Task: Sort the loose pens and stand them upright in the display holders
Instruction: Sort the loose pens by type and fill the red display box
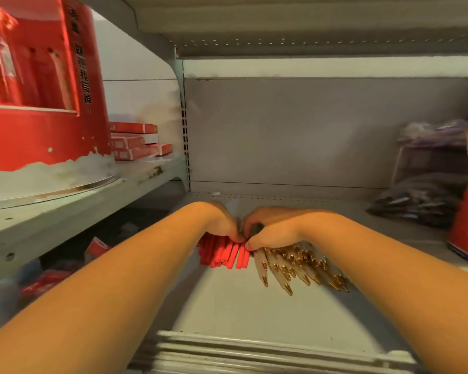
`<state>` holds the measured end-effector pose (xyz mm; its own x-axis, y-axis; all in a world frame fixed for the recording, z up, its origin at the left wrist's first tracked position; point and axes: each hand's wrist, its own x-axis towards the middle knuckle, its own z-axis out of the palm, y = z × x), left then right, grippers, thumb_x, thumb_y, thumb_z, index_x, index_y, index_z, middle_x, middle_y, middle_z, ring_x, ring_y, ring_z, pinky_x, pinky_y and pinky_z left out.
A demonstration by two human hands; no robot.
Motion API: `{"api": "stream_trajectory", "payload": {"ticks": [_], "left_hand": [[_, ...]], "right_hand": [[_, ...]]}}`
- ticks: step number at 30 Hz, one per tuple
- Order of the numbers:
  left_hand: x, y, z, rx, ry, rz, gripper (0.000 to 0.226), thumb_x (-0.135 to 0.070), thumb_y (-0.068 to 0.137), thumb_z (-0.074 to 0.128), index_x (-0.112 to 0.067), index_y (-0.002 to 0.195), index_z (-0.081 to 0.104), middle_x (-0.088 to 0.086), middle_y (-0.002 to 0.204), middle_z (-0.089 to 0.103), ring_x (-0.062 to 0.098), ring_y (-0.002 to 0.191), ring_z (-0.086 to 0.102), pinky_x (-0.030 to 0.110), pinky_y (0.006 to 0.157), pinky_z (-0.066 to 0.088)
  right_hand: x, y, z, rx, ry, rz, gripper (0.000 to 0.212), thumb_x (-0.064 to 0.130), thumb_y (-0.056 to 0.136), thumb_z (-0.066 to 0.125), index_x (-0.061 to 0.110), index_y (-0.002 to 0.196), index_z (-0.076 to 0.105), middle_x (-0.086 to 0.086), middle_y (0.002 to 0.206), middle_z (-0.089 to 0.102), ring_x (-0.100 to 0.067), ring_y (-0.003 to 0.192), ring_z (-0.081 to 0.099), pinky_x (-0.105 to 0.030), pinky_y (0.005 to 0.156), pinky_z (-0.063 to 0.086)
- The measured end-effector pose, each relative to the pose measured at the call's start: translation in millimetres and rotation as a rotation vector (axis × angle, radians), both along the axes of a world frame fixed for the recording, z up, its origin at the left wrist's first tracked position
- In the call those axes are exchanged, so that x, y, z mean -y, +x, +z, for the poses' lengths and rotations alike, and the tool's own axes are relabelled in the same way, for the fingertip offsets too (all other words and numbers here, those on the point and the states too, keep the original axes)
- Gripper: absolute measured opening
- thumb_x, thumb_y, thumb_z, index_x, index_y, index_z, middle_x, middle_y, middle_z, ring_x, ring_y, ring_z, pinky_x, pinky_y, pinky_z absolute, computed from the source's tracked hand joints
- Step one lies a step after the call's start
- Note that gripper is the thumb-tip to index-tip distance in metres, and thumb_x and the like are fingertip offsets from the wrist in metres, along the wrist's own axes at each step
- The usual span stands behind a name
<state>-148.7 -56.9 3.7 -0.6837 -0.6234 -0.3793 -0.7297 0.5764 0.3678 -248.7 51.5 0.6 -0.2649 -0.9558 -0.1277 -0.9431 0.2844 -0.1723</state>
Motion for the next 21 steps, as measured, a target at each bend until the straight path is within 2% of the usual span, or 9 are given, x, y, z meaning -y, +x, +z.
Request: {"api": "stream_trajectory", "payload": {"ticks": [2, 5, 10, 12, 14, 16, 18, 21], "left_hand": [[10, -1, 0, 0.015, 0.003, 0.008, 0.042, -0.045, 0.095, 0.061, -0.010, 0.117, 0.061, 0.014, 0.120, 0.066, 0.032, 0.111, 0.064, 0.038, 0.083, 0.055], [14, -5, 0, 0.061, 0.003, 0.003, 0.030, -0.042, 0.095, 0.058, -0.013, 0.099, 0.063, 0.013, 0.111, 0.070, 0.030, 0.102, 0.064, 0.029, 0.064, 0.048], [9, -9, 3, 0.160, -0.006, -0.046, 0.043, -0.040, 0.095, 0.053, -0.008, 0.121, 0.064, 0.018, 0.118, 0.069, 0.033, 0.112, 0.065, 0.024, 0.061, 0.048], [10, -9, 3, 0.148, -0.002, -0.045, 0.042, -0.042, 0.095, 0.051, -0.008, 0.117, 0.064, 0.019, 0.118, 0.069, 0.034, 0.112, 0.065, 0.025, 0.061, 0.048], [11, -10, 1, 0.131, 0.002, -0.031, 0.036, -0.044, 0.093, 0.051, -0.011, 0.104, 0.063, 0.019, 0.112, 0.070, 0.034, 0.108, 0.066, 0.026, 0.061, 0.049], [12, -12, -1, 0.112, -0.006, -0.027, 0.033, -0.045, 0.090, 0.054, -0.013, 0.095, 0.060, 0.016, 0.102, 0.069, 0.032, 0.096, 0.068, 0.026, 0.059, 0.050], [11, -14, -1, 0.127, -0.009, -0.042, 0.036, -0.045, 0.089, 0.055, -0.011, 0.097, 0.062, 0.014, 0.090, 0.069, 0.029, 0.078, 0.068, 0.024, 0.055, 0.050], [4, -17, 1, 0.204, -0.038, -0.104, 0.037, -0.039, 0.091, 0.052, -0.006, 0.088, 0.066, 0.012, 0.055, 0.069, 0.024, 0.043, 0.066, 0.024, 0.040, 0.052]], "right_hand": [[1, -2, -3, 0.005, 0.018, -0.001, 0.017, 0.044, 0.091, 0.060, 0.030, 0.101, 0.061, 0.006, 0.100, 0.061, -0.014, 0.089, 0.059, -0.031, 0.075, 0.050], [3, -1, -3, -0.024, 0.022, 0.031, 0.016, 0.043, 0.093, 0.058, 0.034, 0.106, 0.058, 0.009, 0.101, 0.056, -0.010, 0.088, 0.054, -0.027, 0.069, 0.042], [3, 0, 0, -0.016, 0.034, -0.010, 0.018, 0.041, 0.091, 0.060, 0.030, 0.105, 0.062, 0.004, 0.103, 0.059, -0.015, 0.091, 0.057, -0.029, 0.074, 0.046], [3, 0, 1, -0.025, 0.041, -0.017, 0.018, 0.041, 0.091, 0.060, 0.029, 0.105, 0.062, 0.004, 0.102, 0.060, -0.014, 0.089, 0.056, -0.028, 0.070, 0.045], [2, 0, 2, -0.024, 0.043, -0.032, 0.018, 0.040, 0.090, 0.061, 0.030, 0.105, 0.062, 0.006, 0.100, 0.061, -0.012, 0.086, 0.056, -0.027, 0.068, 0.044], [1, -1, 4, -0.018, 0.053, -0.045, 0.018, 0.040, 0.090, 0.061, 0.030, 0.105, 0.063, 0.006, 0.099, 0.062, -0.011, 0.086, 0.058, -0.027, 0.070, 0.048], [0, -1, 5, -0.016, 0.059, -0.058, 0.017, 0.039, 0.090, 0.061, 0.029, 0.103, 0.064, 0.005, 0.099, 0.063, -0.014, 0.088, 0.060, -0.029, 0.073, 0.052], [-1, 1, 6, -0.024, 0.052, -0.063, 0.017, 0.037, 0.090, 0.061, 0.026, 0.103, 0.063, 0.002, 0.098, 0.065, -0.016, 0.087, 0.061, -0.030, 0.071, 0.050]]}}
